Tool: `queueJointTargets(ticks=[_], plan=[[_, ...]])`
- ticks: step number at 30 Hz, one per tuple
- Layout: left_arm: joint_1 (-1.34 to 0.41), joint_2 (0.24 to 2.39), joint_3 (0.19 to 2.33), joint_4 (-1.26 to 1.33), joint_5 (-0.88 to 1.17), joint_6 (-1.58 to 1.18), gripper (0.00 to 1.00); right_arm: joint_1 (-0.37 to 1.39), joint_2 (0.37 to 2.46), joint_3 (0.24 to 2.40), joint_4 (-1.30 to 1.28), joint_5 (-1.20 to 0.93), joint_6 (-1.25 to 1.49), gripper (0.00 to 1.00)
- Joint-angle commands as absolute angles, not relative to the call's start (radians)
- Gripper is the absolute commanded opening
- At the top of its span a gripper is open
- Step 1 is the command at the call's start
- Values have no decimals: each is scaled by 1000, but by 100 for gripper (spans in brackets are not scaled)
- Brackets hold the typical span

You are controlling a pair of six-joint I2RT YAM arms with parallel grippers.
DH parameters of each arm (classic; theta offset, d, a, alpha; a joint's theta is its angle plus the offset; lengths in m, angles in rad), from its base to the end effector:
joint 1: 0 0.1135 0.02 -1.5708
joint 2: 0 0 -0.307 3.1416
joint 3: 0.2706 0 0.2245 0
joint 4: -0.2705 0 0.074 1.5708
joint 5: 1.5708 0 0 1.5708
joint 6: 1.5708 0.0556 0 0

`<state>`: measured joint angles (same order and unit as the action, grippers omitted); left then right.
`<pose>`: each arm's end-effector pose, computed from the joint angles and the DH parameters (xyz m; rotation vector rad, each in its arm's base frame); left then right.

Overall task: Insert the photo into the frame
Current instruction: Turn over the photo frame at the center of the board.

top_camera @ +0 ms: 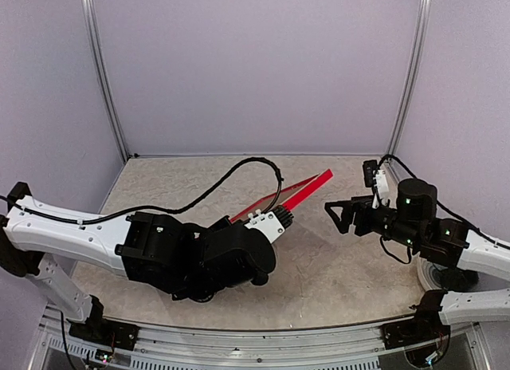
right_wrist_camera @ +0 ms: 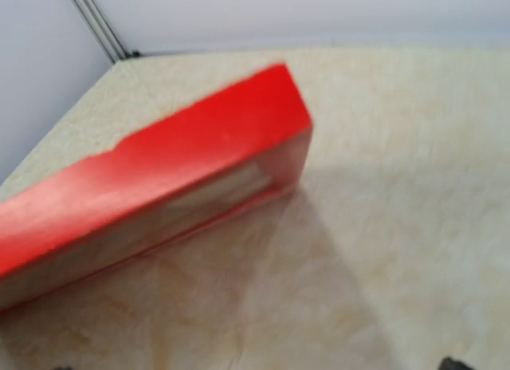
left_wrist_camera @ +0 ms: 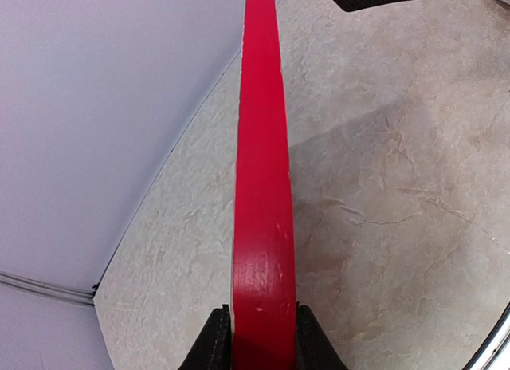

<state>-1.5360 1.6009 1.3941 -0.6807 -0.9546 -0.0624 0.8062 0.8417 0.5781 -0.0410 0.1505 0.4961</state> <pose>0.0565 -0.3185 0.3524 1.0759 1.7357 0.2123 0.1189 0.1119 0.3054 -0.1934 1.9323 0.7463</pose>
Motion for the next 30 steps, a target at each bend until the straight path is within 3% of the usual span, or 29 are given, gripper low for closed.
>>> queueJointTargets(ticks=[1, 20, 30], plan=[[-1523, 1510, 1404, -544, -954, -124, 0, 790, 819, 617, -64, 182, 346, 99], [-1382, 1358, 1393, -382, -867, -141, 0, 783, 881, 612, -35, 158, 384, 99], [-1284, 1387, 1476, -504, -803, -205, 0, 783, 893, 611, -31, 153, 389, 99]])
